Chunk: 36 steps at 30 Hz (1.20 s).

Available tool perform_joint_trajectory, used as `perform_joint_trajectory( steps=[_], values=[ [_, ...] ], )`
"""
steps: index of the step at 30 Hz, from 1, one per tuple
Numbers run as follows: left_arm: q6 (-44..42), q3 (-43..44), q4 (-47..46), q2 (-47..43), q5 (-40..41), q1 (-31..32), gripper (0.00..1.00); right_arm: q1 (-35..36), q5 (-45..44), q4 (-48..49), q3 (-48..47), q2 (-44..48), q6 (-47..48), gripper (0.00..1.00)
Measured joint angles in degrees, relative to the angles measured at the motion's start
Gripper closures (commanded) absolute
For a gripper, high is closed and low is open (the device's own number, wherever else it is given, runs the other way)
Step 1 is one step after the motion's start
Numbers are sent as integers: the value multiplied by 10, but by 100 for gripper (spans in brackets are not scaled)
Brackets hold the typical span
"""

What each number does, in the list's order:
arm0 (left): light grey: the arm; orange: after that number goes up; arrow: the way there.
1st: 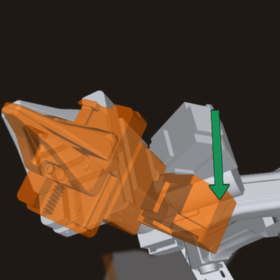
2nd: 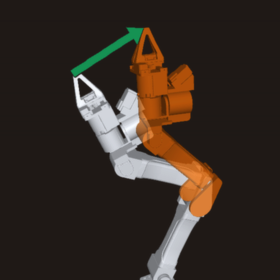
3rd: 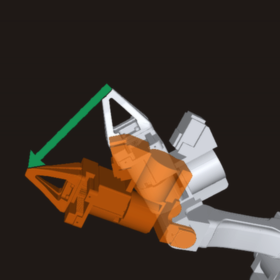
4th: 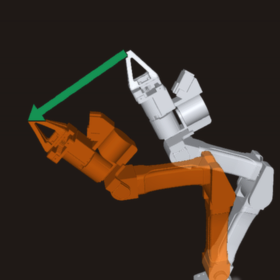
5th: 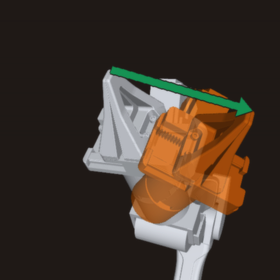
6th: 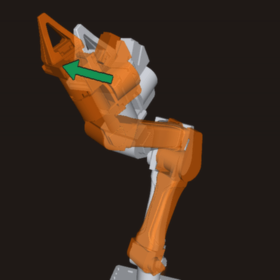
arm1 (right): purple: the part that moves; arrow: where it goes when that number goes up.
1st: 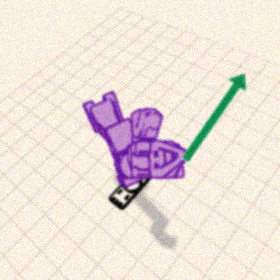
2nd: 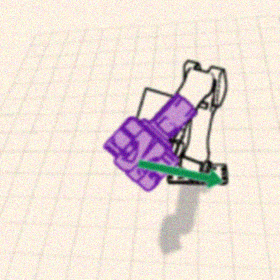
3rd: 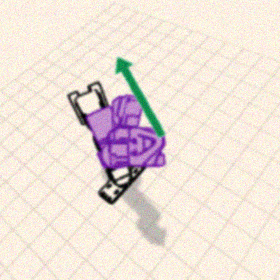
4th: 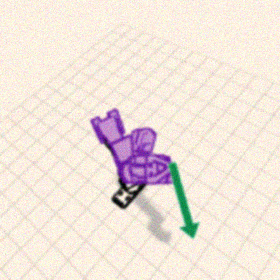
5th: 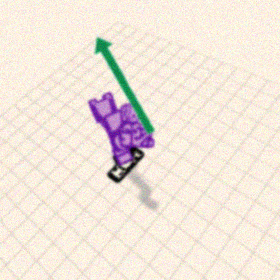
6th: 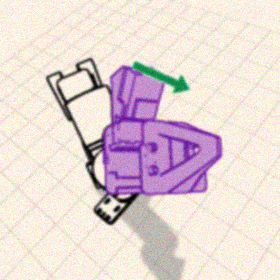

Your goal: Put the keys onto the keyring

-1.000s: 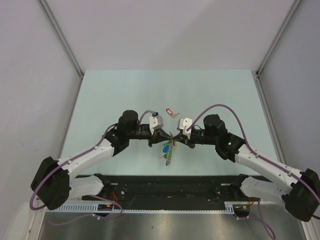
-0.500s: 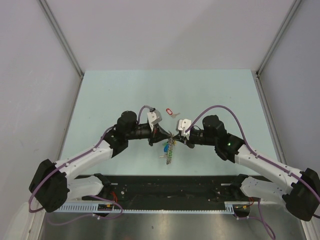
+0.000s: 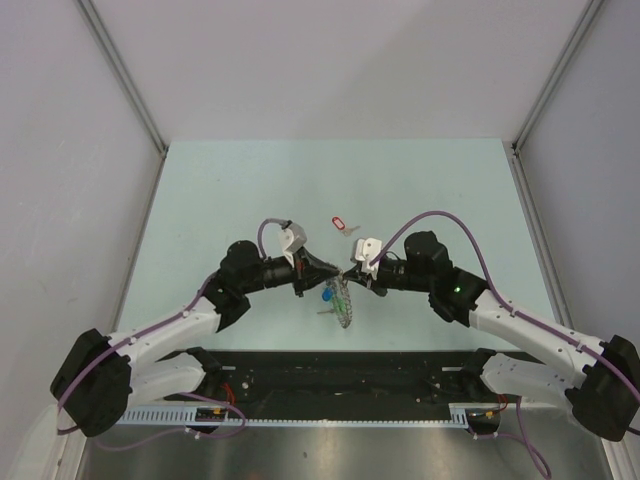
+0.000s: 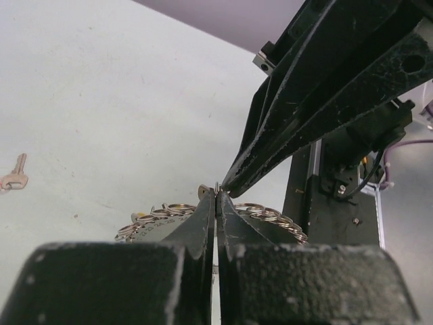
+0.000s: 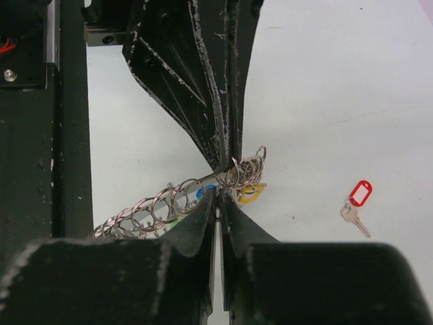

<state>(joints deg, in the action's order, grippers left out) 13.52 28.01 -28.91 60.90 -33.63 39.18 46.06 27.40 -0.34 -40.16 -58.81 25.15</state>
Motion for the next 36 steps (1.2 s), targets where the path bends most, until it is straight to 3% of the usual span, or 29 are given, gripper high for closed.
perform_joint_trajectory(
  steps=[1,4,10,19,36],
  values=[
    [3,-5,-11,-2,2,0,100,0,-2,5,0,0,-2,76],
    [11,-17,-42,-10,5,0,100,1,-12,16,5,1,-13,65],
    [15,-31,-90,-22,5,0,100,1,-22,12,16,28,-42,54],
    [15,-58,-132,-24,3,0,100,-7,-30,11,16,96,-91,53],
    [15,-58,-160,-24,0,1,100,-27,-14,59,16,47,-135,53]
  ],
)
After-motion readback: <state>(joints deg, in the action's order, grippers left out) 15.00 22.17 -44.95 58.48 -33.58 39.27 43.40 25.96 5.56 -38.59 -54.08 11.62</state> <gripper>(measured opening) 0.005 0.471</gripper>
